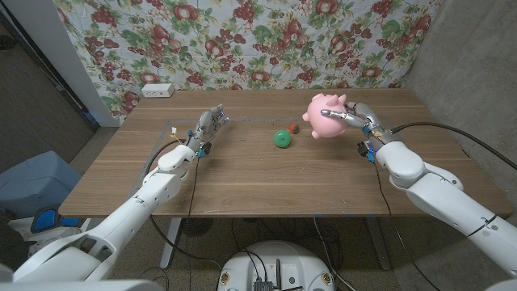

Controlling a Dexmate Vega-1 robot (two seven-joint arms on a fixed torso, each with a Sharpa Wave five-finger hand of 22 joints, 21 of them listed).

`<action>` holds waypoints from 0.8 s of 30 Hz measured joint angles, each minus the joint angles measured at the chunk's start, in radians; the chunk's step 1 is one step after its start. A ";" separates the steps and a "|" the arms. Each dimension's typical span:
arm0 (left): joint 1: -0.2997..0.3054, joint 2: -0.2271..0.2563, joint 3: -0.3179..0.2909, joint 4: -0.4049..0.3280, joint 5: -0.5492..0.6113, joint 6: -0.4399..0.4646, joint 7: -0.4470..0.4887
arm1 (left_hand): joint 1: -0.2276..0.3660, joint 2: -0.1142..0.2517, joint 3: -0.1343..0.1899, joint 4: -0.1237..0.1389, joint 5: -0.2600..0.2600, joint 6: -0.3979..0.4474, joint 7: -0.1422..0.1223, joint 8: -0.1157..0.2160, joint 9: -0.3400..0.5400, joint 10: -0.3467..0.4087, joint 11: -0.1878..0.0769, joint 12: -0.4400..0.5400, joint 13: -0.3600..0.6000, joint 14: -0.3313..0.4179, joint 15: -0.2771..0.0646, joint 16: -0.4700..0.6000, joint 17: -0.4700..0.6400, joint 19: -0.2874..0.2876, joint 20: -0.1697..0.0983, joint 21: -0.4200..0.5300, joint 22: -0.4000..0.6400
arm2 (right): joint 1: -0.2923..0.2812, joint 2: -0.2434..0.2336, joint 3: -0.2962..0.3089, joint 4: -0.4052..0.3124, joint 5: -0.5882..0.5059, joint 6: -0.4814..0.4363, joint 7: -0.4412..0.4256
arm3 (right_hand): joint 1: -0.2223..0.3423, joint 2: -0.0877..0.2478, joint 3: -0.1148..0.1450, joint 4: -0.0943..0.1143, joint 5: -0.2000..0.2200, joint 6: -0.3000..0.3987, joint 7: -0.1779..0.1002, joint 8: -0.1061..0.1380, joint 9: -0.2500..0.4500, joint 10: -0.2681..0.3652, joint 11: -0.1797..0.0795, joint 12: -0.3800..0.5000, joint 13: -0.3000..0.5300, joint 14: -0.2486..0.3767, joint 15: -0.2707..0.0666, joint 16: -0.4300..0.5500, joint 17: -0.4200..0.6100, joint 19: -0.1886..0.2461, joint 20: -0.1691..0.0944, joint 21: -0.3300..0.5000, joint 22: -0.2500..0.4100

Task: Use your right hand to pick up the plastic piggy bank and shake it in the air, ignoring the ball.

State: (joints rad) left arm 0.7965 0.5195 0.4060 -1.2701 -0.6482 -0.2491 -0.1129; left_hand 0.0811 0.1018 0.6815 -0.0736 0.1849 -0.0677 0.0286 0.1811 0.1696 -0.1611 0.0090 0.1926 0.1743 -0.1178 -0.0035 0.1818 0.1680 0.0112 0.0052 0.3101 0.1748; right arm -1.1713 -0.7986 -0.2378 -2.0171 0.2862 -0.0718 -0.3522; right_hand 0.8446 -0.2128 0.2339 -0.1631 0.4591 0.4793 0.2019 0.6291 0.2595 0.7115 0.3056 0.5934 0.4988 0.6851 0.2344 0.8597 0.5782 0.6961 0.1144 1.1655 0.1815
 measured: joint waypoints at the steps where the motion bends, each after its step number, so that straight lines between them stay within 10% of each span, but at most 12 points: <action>1: 0.000 0.000 0.000 0.001 0.000 0.000 -0.001 | 0.000 0.000 0.000 0.000 0.000 0.000 0.000 0.000 0.000 0.000 0.000 0.000 0.000 0.000 0.000 0.000 0.000 0.000 0.000 -0.003 0.000 | -0.005 0.016 0.002 0.006 -0.004 0.008 -0.011 | 0.000 0.000 0.000 0.000 0.000 0.000 0.000 0.000 0.000 0.000 0.000 0.000 0.000 0.000 0.000 0.000 0.000 0.000 0.000 0.000 0.000; 24: -0.022 -0.010 0.002 0.037 -0.002 -0.007 -0.018 | 0.002 0.002 -0.004 -0.004 0.000 0.000 0.000 0.000 0.000 0.000 0.000 0.000 0.000 0.000 0.000 0.000 0.000 0.011 0.000 -0.004 0.000 | -0.037 0.346 0.024 0.133 -0.124 0.284 -0.347 | 0.000 0.000 0.000 0.000 0.000 0.000 0.000 -0.003 0.000 0.000 0.000 0.000 0.000 0.000 0.000 0.008 0.000 0.011 -0.011 0.011 0.000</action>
State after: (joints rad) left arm 0.7746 0.5093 0.4078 -1.2335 -0.6506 -0.2562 -0.1308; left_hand 0.0835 0.1043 0.6773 -0.0777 0.1849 -0.0677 0.0286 0.1811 0.1696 -0.1611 0.0090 0.1926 0.1743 -0.1179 -0.0036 0.1818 0.1680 0.0220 0.0053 0.3060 0.1747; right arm -1.2079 -0.4529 -0.2136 -1.8841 0.1620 0.2124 -0.6994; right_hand 0.8446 -0.2128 0.2339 -0.1631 0.4592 0.4793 0.2018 0.6266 0.2595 0.7117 0.3057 0.5934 0.4988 0.6851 0.2344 0.8672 0.5782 0.7072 0.1033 1.1765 0.1816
